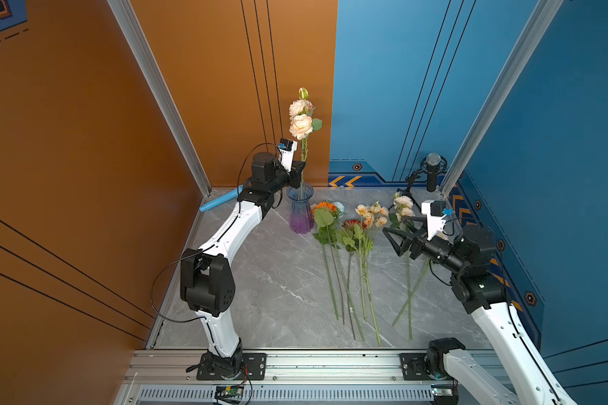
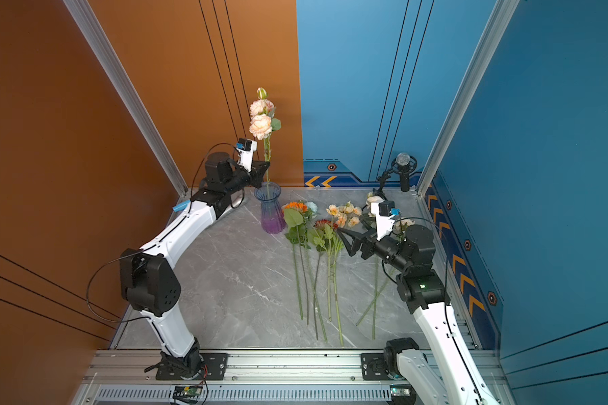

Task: Place the pink flowers into the vase
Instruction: Place the flower in the vase.

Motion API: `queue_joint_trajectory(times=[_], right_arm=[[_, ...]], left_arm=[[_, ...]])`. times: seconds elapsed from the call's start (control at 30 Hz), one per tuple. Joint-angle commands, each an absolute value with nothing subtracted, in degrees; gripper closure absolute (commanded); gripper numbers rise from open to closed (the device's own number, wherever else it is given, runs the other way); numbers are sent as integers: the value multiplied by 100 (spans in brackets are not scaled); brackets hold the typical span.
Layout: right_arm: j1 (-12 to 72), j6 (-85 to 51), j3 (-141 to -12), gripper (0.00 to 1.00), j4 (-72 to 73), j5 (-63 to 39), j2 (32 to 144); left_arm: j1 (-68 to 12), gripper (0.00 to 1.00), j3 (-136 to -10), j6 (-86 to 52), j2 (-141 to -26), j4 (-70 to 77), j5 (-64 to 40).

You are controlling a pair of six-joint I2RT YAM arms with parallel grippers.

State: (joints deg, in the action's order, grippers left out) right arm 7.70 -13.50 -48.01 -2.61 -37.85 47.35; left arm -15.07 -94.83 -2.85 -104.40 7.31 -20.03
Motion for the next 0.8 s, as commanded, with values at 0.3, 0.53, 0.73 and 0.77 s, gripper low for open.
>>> queue_joint_trajectory(times=[0.3,0.53,0.73,0.77], right_arm=[[729,-1223,-4891,0,-567,-3928,4627],[729,-1205,-4961,0,-605,-3971,4717],[729,-1206,-4992,0,-606,-3986,4775],[721,-1205,-4992,0,-606,-3983,4769]], left_arm=[[-1541,89,-8967,-561,-10695,1401,-1893],[-1601,86,-8697,-528,-10709,1424,-1674],[-1609,76,-8701,-525,-10749,1416,-1622],[-1610,74,-8702,-525,-10757,1416,-1608]])
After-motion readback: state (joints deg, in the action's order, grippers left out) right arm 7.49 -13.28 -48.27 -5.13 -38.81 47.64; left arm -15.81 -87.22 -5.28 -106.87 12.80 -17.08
